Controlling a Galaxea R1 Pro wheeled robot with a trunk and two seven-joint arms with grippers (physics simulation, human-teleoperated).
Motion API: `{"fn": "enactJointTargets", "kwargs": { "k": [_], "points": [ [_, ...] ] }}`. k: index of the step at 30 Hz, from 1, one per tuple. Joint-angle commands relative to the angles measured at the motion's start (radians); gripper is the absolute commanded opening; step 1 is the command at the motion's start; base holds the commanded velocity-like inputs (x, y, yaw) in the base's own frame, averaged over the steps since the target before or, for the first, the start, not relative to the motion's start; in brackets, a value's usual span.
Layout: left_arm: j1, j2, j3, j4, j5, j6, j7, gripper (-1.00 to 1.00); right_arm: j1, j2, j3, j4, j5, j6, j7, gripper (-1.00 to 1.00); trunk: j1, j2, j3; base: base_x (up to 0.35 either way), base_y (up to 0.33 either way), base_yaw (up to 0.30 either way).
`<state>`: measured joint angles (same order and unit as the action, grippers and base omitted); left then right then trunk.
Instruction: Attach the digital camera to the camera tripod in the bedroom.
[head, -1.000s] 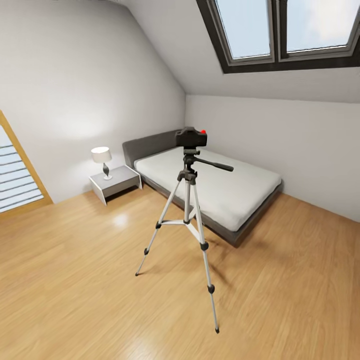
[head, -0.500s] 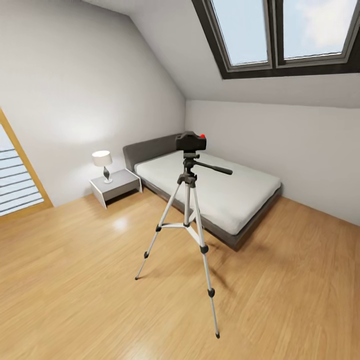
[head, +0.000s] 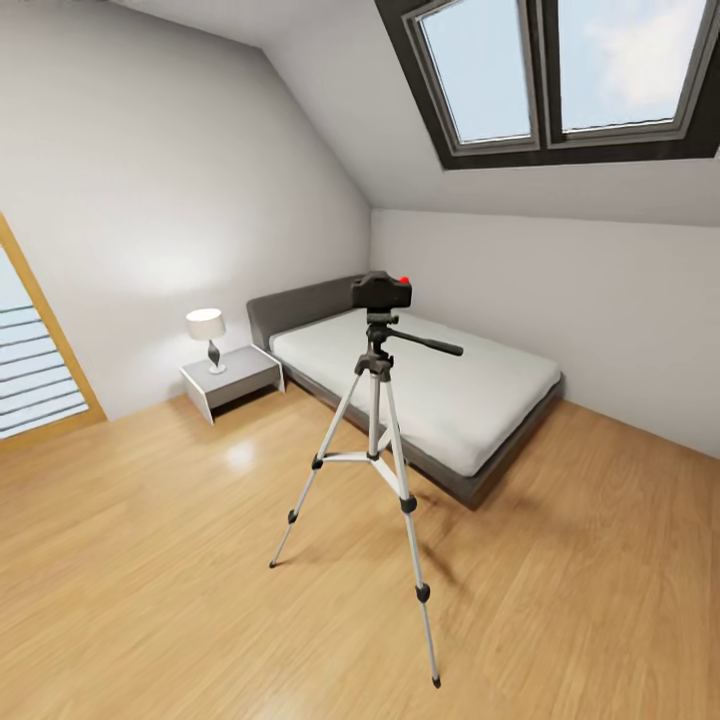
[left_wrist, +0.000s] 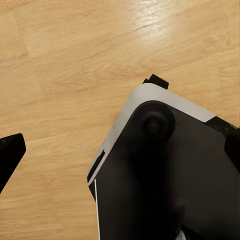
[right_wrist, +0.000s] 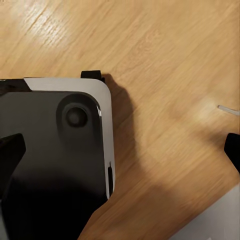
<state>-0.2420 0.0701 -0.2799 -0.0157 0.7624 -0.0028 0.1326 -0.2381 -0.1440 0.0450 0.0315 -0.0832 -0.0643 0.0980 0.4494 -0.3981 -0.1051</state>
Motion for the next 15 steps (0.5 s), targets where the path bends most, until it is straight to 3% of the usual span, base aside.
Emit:
{"fn": "enactJointTargets", "kwargs": {
  "k": [1, 15],
  "points": [
    [0.000, 0.000, -0.008, -0.001, 0.008, 0.000, 0.004, 1.00, -0.002, 0.000, 0.005, 0.003, -0.009, -0.006, 0.005, 1.00, 0.001, -0.002, 0.000, 0.000, 0.000, 0.000],
    [0.000, 0.000, -0.008, -0.001, 0.008, 0.000, 0.004, 1.00, -0.001, -0.004, 0.004, 0.002, -0.012, -0.017, 0.004, 1.00, 0.001, -0.002, 0.022, 0.000, 0.000, 0.000]
  ]
}}
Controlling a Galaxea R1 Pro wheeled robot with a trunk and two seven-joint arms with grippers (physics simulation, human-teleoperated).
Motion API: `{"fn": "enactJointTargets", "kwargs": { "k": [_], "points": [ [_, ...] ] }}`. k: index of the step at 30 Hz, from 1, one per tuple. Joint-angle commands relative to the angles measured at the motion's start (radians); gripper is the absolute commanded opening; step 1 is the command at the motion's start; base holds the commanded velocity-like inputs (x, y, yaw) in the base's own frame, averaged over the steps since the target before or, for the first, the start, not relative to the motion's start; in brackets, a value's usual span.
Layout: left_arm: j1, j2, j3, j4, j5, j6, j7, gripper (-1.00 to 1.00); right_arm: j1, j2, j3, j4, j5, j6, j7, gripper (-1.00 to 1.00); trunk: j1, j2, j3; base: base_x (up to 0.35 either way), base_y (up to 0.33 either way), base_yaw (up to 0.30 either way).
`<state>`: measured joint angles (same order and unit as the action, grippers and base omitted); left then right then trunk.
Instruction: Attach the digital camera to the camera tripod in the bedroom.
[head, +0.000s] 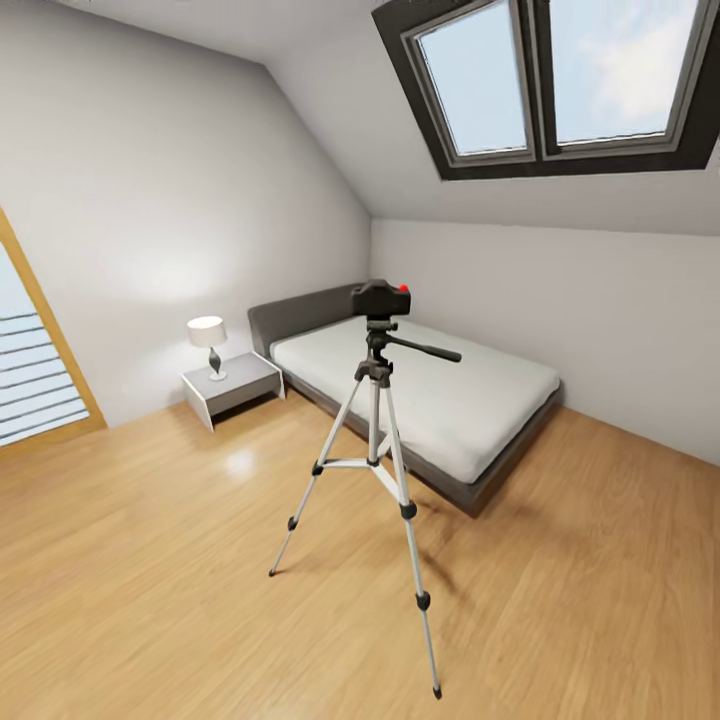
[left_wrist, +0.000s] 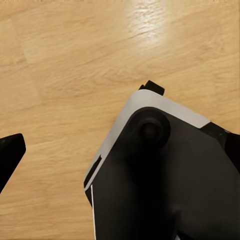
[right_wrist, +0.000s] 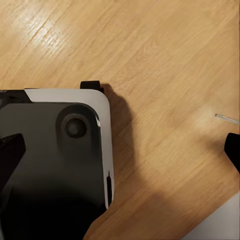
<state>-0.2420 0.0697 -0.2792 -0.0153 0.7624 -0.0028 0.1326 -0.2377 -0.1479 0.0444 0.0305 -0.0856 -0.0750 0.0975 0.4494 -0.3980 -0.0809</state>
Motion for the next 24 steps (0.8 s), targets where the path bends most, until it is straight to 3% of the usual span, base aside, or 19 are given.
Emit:
{"fn": "enactJointTargets", "kwargs": {
  "k": [1, 24],
  "points": [
    [0.000, 0.000, -0.009, -0.001, 0.008, 0.000, 0.004, 1.00, -0.002, -0.001, 0.005, 0.003, -0.009, -0.007, 0.005, 1.00, 0.001, -0.002, 0.000, 0.000, 0.000, 0.000],
    [0.000, 0.000, -0.009, -0.001, 0.008, 0.000, 0.004, 1.00, -0.002, 0.003, 0.005, 0.003, -0.013, -0.011, -0.021, 1.00, 0.001, -0.002, 0.036, 0.000, 0.000, 0.000]
  ]
}}
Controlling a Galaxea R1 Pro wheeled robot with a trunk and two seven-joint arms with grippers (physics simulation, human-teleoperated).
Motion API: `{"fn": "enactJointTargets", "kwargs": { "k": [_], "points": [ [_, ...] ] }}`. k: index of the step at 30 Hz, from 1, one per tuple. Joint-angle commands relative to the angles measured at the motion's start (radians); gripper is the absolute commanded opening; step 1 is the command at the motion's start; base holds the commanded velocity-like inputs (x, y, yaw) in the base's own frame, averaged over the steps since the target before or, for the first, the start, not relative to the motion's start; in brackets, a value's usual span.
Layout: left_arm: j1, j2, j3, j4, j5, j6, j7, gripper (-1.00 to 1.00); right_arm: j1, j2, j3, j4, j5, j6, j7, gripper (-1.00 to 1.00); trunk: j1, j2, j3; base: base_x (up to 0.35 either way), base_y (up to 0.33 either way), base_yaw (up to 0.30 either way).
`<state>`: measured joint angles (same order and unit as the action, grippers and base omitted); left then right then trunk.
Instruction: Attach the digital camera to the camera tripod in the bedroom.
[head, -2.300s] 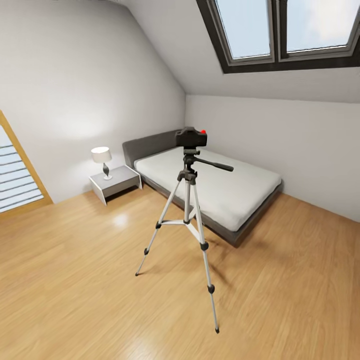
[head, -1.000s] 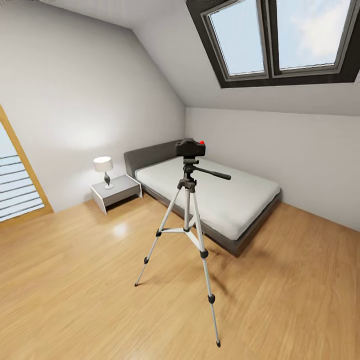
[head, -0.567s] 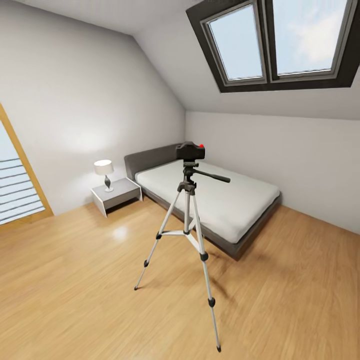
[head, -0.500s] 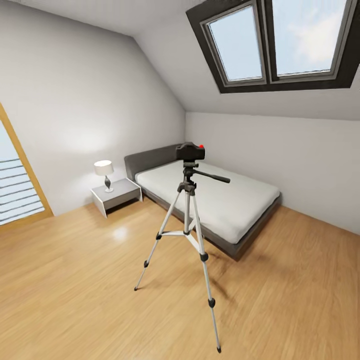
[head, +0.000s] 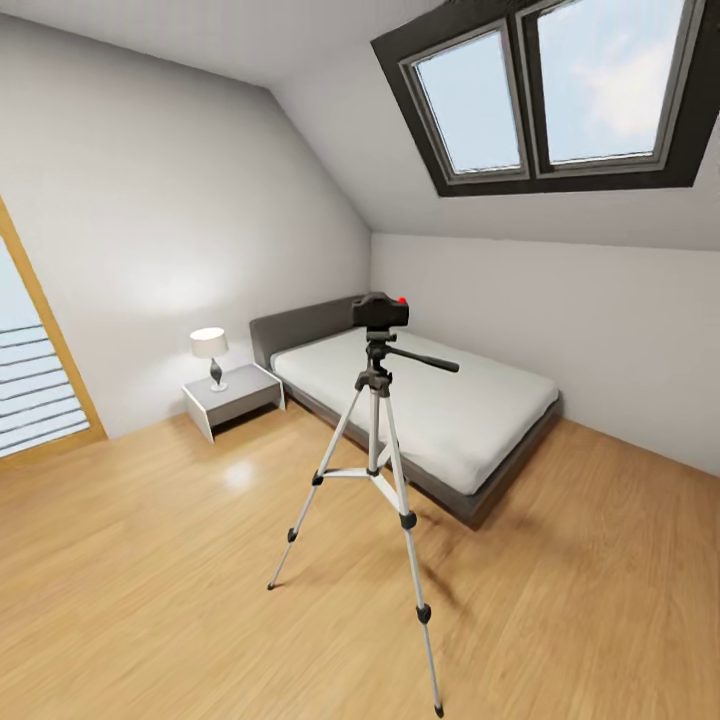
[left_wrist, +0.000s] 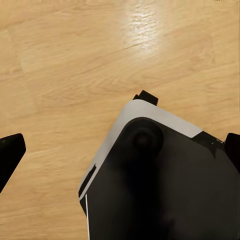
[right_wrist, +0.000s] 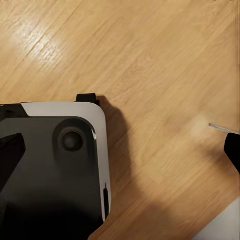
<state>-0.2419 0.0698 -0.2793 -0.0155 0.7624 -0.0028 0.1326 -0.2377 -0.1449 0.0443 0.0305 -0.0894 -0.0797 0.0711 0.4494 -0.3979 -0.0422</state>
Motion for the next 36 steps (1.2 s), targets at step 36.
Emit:
{"fn": "enactJointTargets", "kwargs": {
  "k": [36],
  "points": [
    [0.000, 0.000, -0.009, -0.001, 0.008, 0.000, 0.004, 1.00, -0.002, -0.009, 0.005, 0.004, -0.001, -0.005, 0.001, 1.00, 0.001, -0.002, 0.056, 0.000, 0.000, 0.000]
  ]
}}
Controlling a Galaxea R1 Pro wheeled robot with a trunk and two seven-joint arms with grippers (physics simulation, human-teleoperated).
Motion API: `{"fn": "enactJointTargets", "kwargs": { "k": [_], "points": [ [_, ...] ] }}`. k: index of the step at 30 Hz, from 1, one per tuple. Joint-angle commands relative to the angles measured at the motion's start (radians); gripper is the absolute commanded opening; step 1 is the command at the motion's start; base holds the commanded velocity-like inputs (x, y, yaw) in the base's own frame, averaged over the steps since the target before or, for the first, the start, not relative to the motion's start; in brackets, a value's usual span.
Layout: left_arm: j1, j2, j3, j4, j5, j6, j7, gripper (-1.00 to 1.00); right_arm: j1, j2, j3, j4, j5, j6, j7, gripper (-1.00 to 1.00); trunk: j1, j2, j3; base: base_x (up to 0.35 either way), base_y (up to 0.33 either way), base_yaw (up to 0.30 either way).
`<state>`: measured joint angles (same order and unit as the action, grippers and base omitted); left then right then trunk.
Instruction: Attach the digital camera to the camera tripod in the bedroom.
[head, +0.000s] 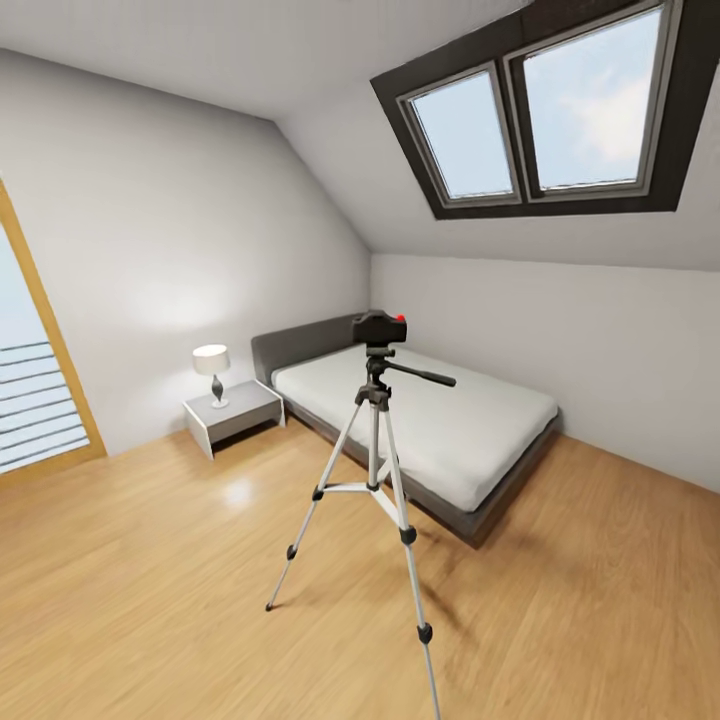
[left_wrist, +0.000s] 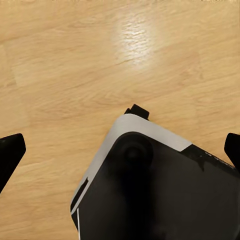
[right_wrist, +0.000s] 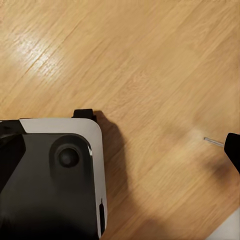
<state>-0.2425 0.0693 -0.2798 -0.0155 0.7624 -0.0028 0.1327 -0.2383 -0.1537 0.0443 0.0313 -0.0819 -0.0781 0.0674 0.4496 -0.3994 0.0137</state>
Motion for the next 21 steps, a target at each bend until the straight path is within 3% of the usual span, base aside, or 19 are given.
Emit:
{"fn": "enactJointTargets", "kwargs": {
  "k": [1, 21],
  "points": [
    [0.000, 0.000, -0.008, -0.001, 0.008, 0.000, 0.004, 1.00, -0.001, 0.000, 0.005, 0.003, -0.008, -0.006, 0.005, 1.00, 0.000, -0.001, 0.001, 0.000, 0.000, 0.000],
    [0.000, 0.001, -0.009, -0.001, 0.008, 0.000, 0.004, 1.00, 0.003, -0.003, 0.005, 0.004, -0.009, -0.007, 0.003, 1.00, 0.000, -0.001, 0.033, 0.000, 0.000, 0.000]
  ]
}}
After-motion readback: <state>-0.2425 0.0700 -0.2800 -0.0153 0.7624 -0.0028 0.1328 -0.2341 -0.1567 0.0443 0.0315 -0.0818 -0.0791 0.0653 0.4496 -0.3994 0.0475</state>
